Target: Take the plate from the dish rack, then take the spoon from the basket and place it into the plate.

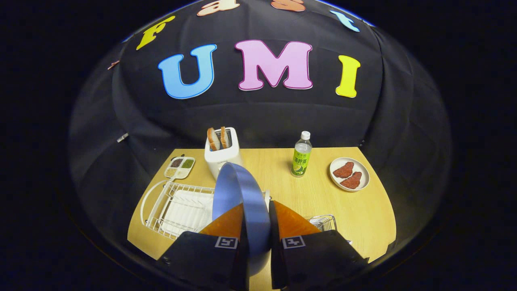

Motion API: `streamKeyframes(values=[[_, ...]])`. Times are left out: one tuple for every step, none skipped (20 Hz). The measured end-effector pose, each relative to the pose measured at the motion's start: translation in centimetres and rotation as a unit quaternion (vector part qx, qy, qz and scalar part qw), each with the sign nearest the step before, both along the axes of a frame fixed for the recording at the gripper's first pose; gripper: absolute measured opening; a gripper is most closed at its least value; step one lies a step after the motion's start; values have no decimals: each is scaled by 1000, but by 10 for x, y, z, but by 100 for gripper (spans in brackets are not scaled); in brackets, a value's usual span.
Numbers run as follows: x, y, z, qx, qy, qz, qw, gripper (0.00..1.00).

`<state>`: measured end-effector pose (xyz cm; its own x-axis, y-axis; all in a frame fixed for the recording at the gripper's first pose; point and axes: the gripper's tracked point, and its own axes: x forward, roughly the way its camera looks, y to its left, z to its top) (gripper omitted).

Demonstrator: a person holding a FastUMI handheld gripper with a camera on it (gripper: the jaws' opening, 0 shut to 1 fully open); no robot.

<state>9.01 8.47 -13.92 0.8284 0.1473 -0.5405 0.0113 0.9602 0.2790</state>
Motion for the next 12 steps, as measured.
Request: streamKeyframes(values=[[-10, -3, 0, 8, 0, 5, 1000, 25], [-21, -5, -1, 14, 1, 11, 1000, 25], [-32, -6, -3, 20, 3, 22, 1000, 25], [-41, -5, -6, 22, 3, 38, 999, 25], [-54, -6, -10, 25, 5, 48, 999, 25], [-65, -7, -14, 30, 8, 55, 998, 25], [-76, -6, -18, 39, 12, 62, 997, 25], [-88, -5, -25, 52, 19, 66, 996, 25], [-99, -4, -31, 67, 27, 68, 995, 25], [-109, -4, -40, 82, 38, 65, 994, 25], [-119, -4, -49, 95, 49, 62, 992, 25], [-127, -3, -58, 110, 57, 58, 991, 25]])
